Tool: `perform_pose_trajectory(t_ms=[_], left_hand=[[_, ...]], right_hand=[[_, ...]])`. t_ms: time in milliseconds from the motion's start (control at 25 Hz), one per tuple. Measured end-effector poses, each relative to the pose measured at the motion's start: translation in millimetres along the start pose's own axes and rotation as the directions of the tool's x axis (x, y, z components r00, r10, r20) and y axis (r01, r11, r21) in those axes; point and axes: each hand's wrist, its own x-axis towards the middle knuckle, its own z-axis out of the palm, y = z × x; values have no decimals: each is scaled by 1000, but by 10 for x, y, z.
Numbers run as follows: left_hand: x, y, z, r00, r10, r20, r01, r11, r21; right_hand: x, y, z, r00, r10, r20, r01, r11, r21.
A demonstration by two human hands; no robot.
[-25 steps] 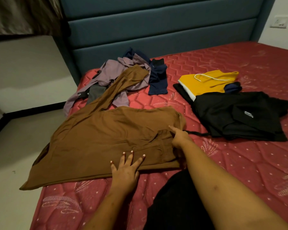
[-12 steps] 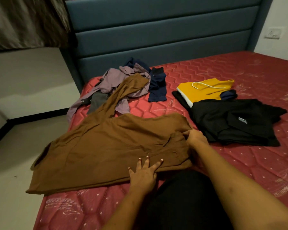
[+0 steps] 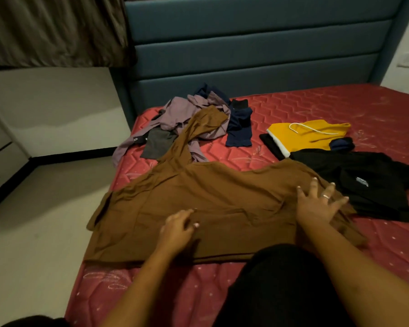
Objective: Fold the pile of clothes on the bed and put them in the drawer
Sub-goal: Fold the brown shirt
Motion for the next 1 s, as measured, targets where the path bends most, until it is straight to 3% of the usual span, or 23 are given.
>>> perform_pose_trajectory(t_ms=[40, 120, 200, 320, 400, 520, 680, 840, 1000], left_hand=[[-13, -295, -261, 987, -109, -118, 117, 991, 65], [-129, -912, -785, 896, -320, -306, 356, 932, 67], [-343, -1394, -1192, 806, -465, -367, 474, 877, -71], [-606, -1636, -1360, 774, -618, -141, 513, 741, -433], [-493, -1608, -1292, 781, -623, -36, 473, 629, -617], [-170, -1571, -1179, 785, -611, -98, 385, 605, -697], [22, -1708, -1287, 755, -654, -56, 448, 576, -684], [-170, -2045, -1461, 665, -746, 9, 530, 464, -710], [-397, -2082, -1627, 565, -818, -105, 722, 552, -416]], right_hand=[[-61, -280, -56, 997, -73, -13, 74, 997, 19], [-242, -924, -159, 951, -306, -48, 309, 948, 79], [-517, -1539, -216, 823, -559, -100, 568, 816, 109], [-1125, -2392, -150, 568, -821, -51, 818, 558, 139], [-1469, -2819, 27, 457, -889, 20, 880, 455, 134], [-1674, -3234, 272, 449, -893, -24, 890, 444, 101], [-1723, -3496, 332, 461, -869, -181, 887, 447, 115], [-2065, -3769, 399, 472, -873, -126, 881, 461, 104], [-2161, -3846, 313, 347, -928, -133, 935, 332, 121]])
